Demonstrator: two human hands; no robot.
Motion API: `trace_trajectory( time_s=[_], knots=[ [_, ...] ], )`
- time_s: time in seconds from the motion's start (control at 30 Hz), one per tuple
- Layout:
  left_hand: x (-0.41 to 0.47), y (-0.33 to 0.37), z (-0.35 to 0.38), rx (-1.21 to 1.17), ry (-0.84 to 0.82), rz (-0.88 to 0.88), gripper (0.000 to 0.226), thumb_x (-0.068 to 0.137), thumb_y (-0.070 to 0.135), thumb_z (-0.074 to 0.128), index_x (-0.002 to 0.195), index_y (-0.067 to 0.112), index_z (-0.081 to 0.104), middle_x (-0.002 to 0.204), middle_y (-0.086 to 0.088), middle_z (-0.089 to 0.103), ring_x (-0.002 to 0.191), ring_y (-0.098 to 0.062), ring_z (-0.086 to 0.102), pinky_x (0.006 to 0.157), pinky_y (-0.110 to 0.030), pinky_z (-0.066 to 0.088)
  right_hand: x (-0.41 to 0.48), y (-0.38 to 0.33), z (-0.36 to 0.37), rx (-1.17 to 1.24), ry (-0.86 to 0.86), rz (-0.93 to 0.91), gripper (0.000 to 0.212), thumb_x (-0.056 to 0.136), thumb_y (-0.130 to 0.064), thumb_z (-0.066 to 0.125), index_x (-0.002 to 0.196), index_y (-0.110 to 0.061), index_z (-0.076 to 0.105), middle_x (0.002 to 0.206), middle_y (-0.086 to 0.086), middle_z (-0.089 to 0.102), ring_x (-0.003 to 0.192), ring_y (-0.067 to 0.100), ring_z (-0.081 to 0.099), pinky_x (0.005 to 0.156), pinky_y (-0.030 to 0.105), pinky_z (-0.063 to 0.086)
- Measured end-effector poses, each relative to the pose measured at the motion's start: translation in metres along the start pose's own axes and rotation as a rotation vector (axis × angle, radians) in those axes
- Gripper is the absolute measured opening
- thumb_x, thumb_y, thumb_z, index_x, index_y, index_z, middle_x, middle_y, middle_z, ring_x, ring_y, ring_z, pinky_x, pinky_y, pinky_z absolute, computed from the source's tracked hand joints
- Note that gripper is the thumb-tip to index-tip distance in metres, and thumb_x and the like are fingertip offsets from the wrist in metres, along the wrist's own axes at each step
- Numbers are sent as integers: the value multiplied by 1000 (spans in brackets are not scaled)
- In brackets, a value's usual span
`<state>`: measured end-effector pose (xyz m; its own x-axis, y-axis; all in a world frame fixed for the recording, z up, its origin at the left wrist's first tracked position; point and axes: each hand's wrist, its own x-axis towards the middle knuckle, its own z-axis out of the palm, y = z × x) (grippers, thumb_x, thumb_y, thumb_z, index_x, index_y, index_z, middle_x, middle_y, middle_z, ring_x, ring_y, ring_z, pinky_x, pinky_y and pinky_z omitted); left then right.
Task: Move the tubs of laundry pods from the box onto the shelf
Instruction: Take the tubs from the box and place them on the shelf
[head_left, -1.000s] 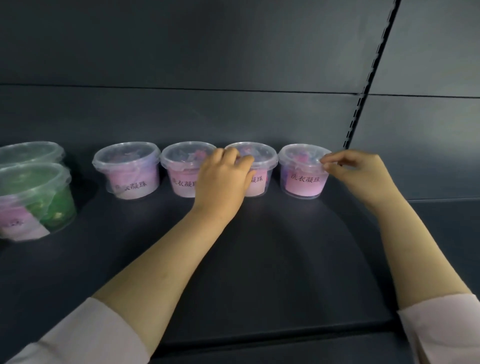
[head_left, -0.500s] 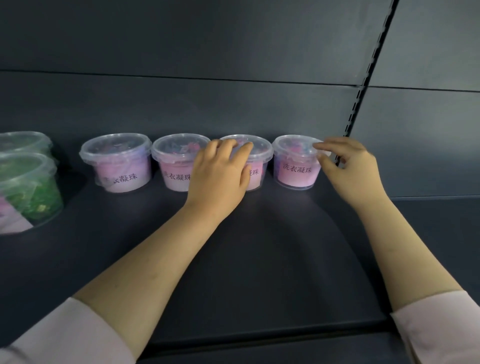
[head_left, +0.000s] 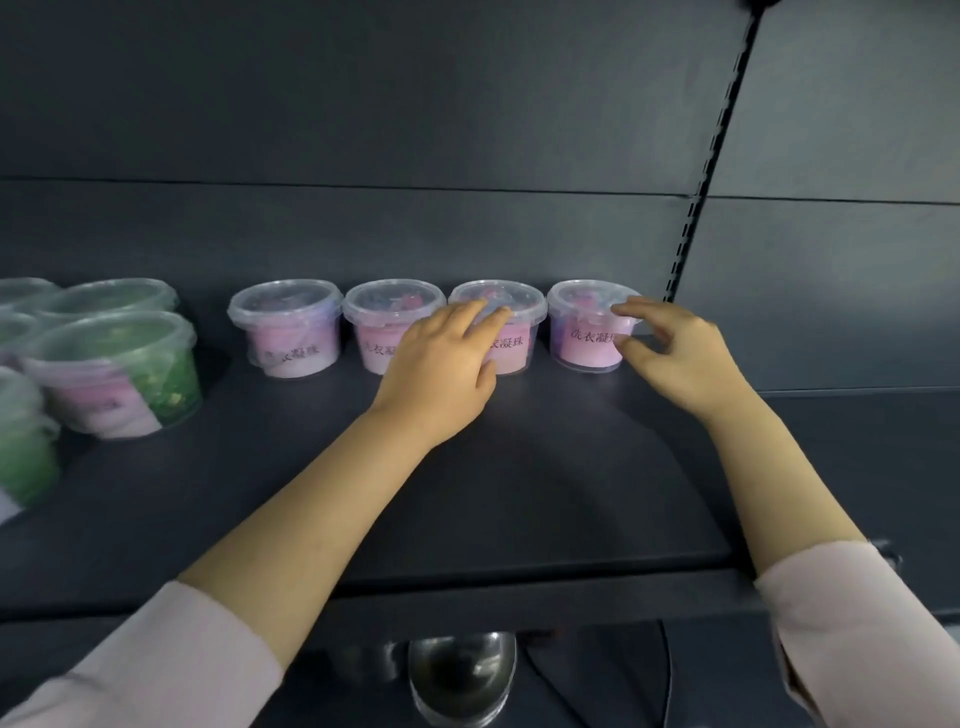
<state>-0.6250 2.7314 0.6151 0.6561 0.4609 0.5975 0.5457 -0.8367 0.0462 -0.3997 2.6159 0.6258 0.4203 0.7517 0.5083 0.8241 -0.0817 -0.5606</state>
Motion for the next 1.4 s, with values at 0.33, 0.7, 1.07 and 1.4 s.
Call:
trace_trajectory(
  time_s=[0.33, 0.7, 1.07, 1.4],
  knots=[
    [-135, 31, -123, -100, 320, 47, 32, 90, 20, 58, 120, 11, 64, 121, -4, 64, 108, -24, 58, 87, -40, 48, -164, -135, -42, -158, 221, -176, 31, 90, -22, 62, 120, -19, 66, 122, -6, 65, 114, 18, 56, 97, 20, 36],
    [-395, 14, -144, -519, -65, -63, 34, 95, 25, 57, 128, 19, 59, 125, 9, 58, 120, -10, 49, 101, -22, 37, -448, -208, 47, -167, 247, 184, 41, 89, -22, 65, 130, -20, 57, 114, -7, 62, 112, 16, 52, 93, 22, 34],
    [-531, 67, -102, -941, -438, -232, 29, 95, 24, 57, 123, 24, 61, 117, 16, 59, 112, 0, 52, 91, -13, 40, -641, -207, 58, 27, 304, 671, 34, 84, -23, 67, 106, -47, 60, 103, -22, 65, 100, 4, 61, 84, 25, 49],
    [-528, 174, -16, -1114, -831, -356, 20, 96, 28, 56, 112, 39, 60, 114, 23, 60, 111, 4, 55, 90, -16, 45, -705, -106, 5, 238, 500, 1062, 20, 91, -13, 65, 105, -27, 65, 107, -7, 69, 100, 13, 65, 80, 23, 49]
  ],
)
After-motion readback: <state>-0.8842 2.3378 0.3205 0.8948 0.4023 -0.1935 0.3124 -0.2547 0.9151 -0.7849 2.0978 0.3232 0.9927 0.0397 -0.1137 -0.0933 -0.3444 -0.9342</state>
